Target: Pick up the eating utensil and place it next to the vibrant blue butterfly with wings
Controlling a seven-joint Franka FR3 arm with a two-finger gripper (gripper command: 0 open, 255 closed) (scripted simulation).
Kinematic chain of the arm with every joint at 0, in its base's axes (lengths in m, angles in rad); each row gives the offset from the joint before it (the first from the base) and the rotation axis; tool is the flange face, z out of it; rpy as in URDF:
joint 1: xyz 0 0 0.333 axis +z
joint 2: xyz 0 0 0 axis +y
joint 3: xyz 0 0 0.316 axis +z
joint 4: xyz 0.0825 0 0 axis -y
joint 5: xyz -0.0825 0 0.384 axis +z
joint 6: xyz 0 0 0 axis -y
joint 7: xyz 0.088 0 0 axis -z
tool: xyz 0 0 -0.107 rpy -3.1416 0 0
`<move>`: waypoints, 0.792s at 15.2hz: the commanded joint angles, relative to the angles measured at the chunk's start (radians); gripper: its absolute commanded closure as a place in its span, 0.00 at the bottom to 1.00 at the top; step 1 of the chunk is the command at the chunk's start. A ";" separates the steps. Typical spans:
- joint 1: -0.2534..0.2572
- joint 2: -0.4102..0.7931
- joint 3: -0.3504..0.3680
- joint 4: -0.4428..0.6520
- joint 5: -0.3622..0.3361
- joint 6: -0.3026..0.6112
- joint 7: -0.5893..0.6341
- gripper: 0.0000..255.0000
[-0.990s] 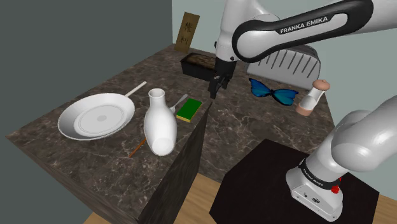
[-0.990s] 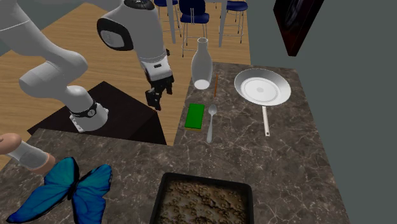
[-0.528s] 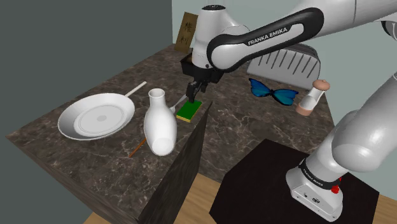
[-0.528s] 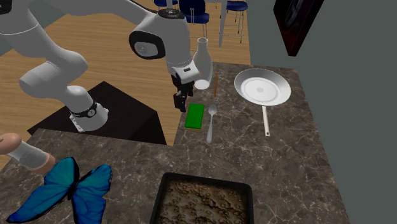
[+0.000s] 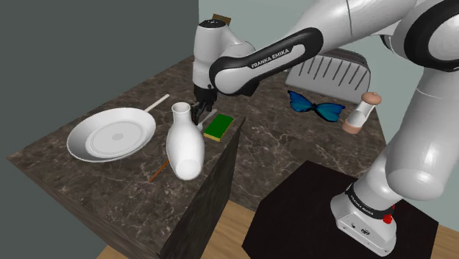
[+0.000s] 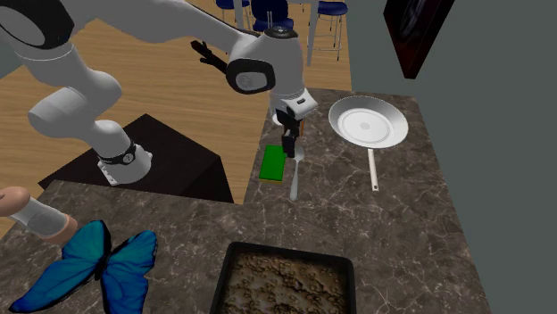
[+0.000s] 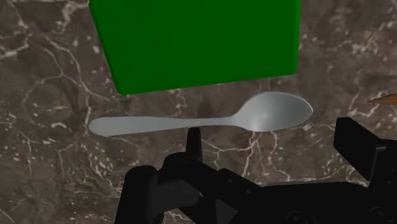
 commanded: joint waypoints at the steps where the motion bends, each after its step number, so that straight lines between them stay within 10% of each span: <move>1: 0.029 0.070 0.001 0.066 -0.037 0.009 0.023 0.00; 12: 0.051 0.163 -0.018 0.088 -0.080 0.080 0.047 0.00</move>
